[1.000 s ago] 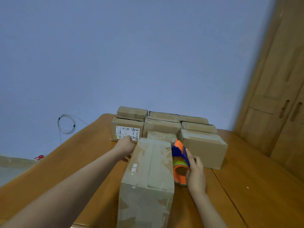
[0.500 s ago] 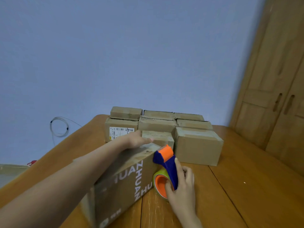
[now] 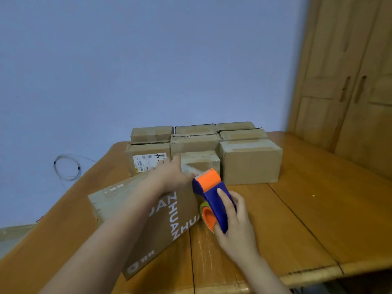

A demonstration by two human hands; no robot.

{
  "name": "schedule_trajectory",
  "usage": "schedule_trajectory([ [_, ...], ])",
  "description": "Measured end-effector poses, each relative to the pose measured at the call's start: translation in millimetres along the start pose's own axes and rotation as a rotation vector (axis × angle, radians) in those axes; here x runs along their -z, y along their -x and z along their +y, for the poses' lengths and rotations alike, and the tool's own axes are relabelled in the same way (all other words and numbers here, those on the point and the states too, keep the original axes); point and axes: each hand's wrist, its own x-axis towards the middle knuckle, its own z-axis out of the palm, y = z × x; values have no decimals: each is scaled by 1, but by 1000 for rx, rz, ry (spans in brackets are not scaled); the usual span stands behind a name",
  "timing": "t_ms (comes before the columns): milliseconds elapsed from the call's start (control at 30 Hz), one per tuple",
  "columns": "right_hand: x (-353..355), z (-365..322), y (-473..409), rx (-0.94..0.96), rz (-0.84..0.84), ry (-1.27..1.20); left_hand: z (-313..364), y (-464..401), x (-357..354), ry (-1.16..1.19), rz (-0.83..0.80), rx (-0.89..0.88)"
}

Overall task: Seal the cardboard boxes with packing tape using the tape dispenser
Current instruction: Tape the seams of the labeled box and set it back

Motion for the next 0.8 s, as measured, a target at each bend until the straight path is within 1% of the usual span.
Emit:
schedule_trajectory([
  [233, 9, -1, 9, 11, -108, 50, -8, 9, -11, 73, 39, -23],
  [400, 32, -5, 3, -7, -177, 110, -5, 12, -11, 106, 59, -22],
  [467, 43, -9, -3, 8, -234, 177, -5, 12, -10, 122, 59, -21],
  [600, 56, -16, -11, -18, -391, 200, -6, 11, -10, 135, 43, -11],
  [800, 62, -17, -14, 5, -456, 235, -4, 10, -11, 149, 36, 10],
])
